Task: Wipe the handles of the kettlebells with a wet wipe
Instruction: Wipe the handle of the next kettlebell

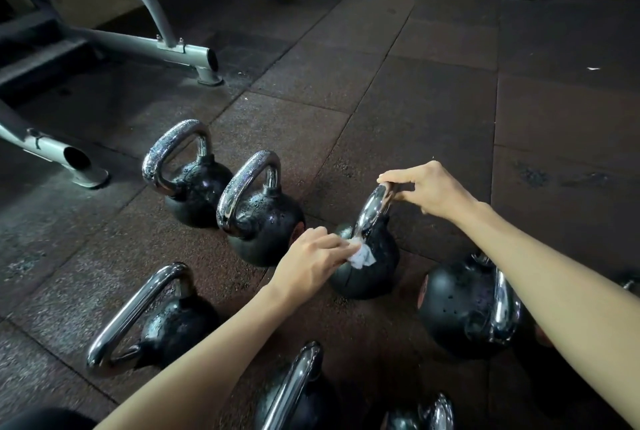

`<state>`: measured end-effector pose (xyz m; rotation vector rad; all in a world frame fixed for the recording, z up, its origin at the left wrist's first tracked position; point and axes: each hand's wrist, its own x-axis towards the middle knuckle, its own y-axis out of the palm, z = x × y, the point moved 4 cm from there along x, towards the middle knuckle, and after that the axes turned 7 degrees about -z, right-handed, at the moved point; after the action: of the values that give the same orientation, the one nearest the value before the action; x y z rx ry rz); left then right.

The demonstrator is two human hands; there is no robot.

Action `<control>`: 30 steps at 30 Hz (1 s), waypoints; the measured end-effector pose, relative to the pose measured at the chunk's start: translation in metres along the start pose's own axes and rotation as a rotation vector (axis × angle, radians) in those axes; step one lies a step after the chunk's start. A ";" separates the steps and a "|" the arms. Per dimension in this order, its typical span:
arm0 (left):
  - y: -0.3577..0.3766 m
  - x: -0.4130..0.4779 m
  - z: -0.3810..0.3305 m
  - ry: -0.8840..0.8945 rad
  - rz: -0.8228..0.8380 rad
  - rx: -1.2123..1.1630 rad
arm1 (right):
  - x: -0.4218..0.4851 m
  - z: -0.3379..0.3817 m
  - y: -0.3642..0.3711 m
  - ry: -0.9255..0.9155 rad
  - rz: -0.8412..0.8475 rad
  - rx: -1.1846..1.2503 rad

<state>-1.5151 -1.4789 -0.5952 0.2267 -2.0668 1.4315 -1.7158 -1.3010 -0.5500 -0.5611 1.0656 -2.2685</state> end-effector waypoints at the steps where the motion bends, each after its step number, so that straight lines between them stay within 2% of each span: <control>1: 0.005 -0.008 0.003 -0.004 0.016 0.010 | 0.000 -0.001 0.000 0.002 -0.003 -0.004; 5: 0.000 -0.005 0.006 -0.092 -0.095 -0.063 | -0.002 -0.002 -0.001 -0.001 -0.015 0.008; 7: -0.008 0.010 -0.001 -0.048 -0.135 -0.102 | -0.003 -0.002 0.000 -0.006 -0.018 0.014; 10: -0.008 0.018 -0.006 0.042 -0.137 -0.064 | -0.003 -0.003 0.002 0.001 -0.015 0.022; 14: 0.010 -0.006 0.000 0.008 -0.081 -0.049 | 0.001 -0.002 0.005 -0.009 -0.002 0.027; 20: -0.001 -0.006 0.008 -0.172 0.008 -0.145 | -0.005 0.002 0.006 0.032 -0.033 0.072; 26: -0.054 -0.001 0.020 -0.621 -0.090 -0.334 | -0.042 0.010 0.000 0.025 -0.092 0.105; 30: -0.064 -0.001 0.015 -0.753 0.068 -0.450 | -0.067 0.033 0.004 -0.083 -0.112 0.024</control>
<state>-1.4904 -1.5185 -0.5484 0.5765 -2.9597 0.9413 -1.6448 -1.2780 -0.5427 -0.7151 0.9874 -2.3288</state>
